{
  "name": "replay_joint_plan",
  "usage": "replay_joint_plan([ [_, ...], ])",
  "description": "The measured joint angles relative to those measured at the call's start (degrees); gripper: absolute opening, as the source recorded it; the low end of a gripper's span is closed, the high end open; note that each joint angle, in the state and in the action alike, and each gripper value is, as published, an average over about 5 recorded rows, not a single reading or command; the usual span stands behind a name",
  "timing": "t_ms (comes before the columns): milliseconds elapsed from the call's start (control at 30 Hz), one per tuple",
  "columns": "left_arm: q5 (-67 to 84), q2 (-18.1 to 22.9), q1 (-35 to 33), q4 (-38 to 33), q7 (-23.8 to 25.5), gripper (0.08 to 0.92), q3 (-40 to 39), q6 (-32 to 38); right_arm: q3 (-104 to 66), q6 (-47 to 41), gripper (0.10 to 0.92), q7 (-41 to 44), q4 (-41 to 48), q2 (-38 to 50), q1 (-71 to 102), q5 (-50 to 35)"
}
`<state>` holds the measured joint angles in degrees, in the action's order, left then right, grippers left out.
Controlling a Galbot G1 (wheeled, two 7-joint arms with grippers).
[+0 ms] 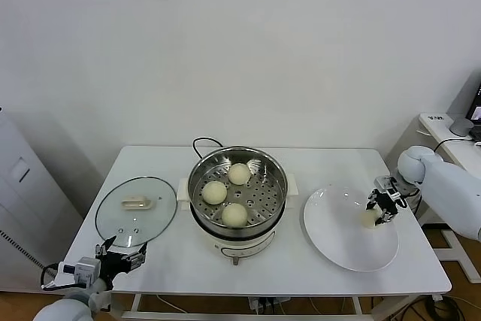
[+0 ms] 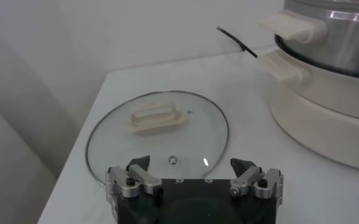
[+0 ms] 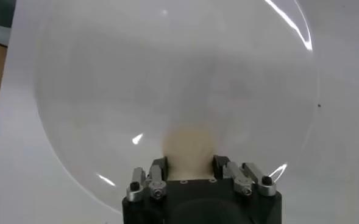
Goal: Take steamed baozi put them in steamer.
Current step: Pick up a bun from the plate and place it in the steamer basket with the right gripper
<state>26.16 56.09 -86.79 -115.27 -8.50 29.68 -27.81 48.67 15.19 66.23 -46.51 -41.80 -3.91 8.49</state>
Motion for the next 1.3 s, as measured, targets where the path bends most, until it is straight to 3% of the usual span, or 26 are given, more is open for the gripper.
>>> replay_joint_plan([
  [467, -0.6, 0.4, 0.0, -1.1, -0.4, 0.823, -0.1, -0.9, 23.6, -10.3, 0.458, 1.5, -12.5, 0.9, -23.8, -22.7],
  [833, -1.0, 0.3, 0.0, -1.5, -0.5, 0.823, -0.7, -1.1, 38.4, -20.7, 0.461, 0.5, -18.1, -5.8, -40.3, -40.3],
  [1300, -0.9, 0.1, 0.1, -1.5, -0.5, 0.823, -0.7, -1.0, 44.9, -32.1, 0.463, -5.7, -22.9, -14.9, -46.6, -55.8],
])
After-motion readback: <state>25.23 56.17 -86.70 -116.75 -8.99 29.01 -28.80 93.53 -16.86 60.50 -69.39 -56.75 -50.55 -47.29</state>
